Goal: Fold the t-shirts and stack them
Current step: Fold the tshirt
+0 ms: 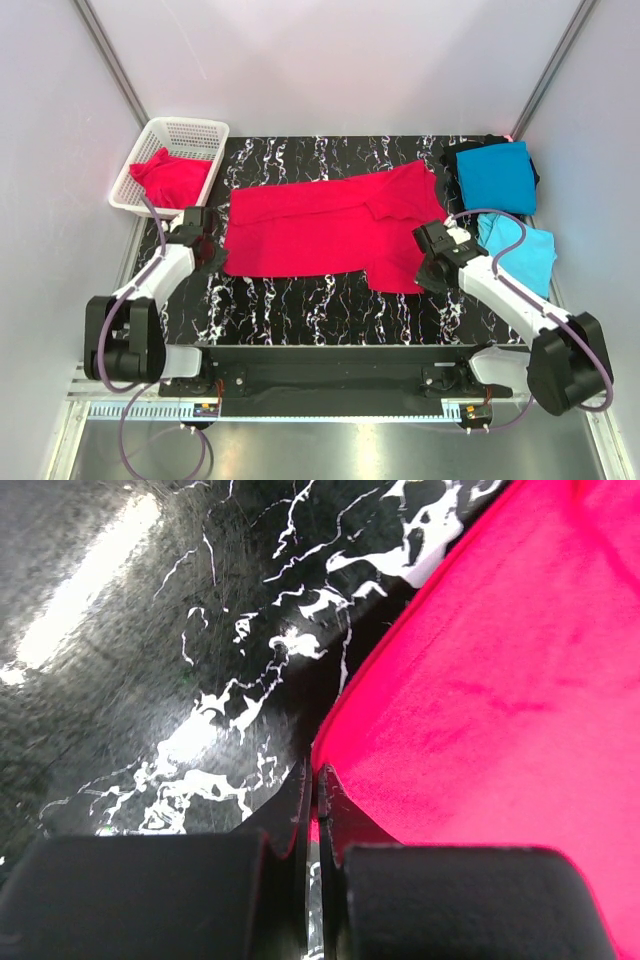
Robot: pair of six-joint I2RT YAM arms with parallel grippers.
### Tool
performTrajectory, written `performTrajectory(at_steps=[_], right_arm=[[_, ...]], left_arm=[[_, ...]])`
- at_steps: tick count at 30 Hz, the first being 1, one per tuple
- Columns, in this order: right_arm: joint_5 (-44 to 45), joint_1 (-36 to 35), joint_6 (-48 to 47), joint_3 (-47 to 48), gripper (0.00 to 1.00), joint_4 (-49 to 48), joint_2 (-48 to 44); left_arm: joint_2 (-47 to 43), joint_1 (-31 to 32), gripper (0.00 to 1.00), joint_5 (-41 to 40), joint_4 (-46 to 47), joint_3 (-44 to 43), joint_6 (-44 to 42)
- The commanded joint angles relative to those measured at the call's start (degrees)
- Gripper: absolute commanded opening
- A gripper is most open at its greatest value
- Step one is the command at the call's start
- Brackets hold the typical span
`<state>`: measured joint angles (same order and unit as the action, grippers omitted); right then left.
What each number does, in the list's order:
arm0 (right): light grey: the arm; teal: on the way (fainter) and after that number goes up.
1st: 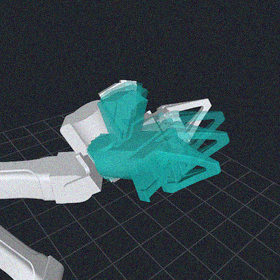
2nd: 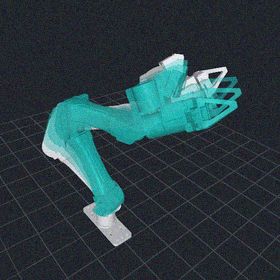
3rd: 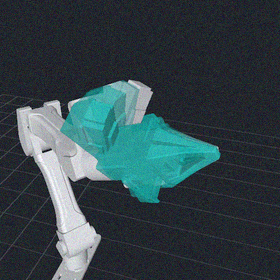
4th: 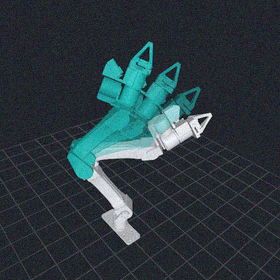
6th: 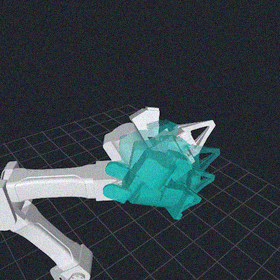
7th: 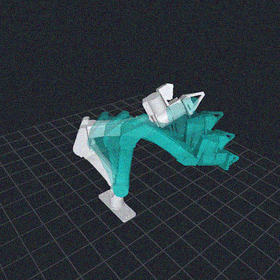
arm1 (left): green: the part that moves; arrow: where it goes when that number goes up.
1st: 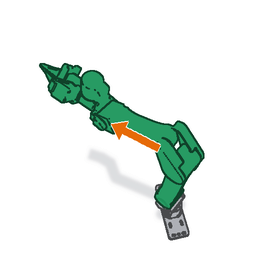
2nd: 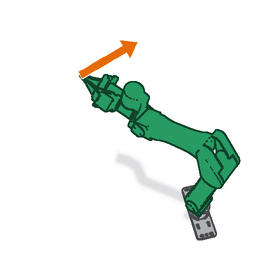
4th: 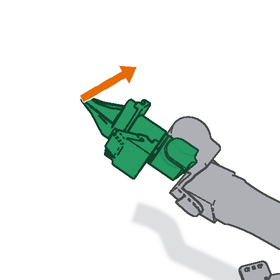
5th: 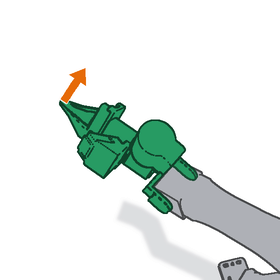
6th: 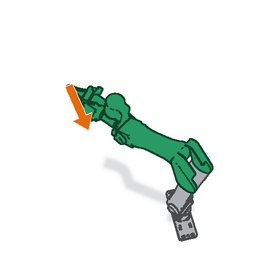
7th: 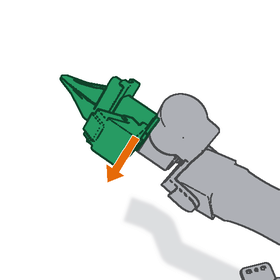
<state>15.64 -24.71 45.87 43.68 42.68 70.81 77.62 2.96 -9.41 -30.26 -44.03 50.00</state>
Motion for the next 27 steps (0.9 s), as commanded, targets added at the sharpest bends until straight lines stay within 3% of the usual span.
performTrajectory(at_steps=[1, 10, 27], right_arm=[[5.1, -0.7, 1.8, 3.5, 0.00, 5.7, -3.1], [9.6, -0.9, 0.5, 11.4, 0.00, 8.8, -3.2], [20.7, -0.6, -5.4, 30.6, 0.00, 12.1, 8.6]], left_arm=[[-3.5, 0.0, 0.00, -0.2, -1.6, -0.6, -0.1], [-5.7, 0.0, 0.00, -0.4, -3.8, -3.8, -0.1], [0.1, 0.0, 0.00, -2.7, -6.7, -15.6, -0.3]])
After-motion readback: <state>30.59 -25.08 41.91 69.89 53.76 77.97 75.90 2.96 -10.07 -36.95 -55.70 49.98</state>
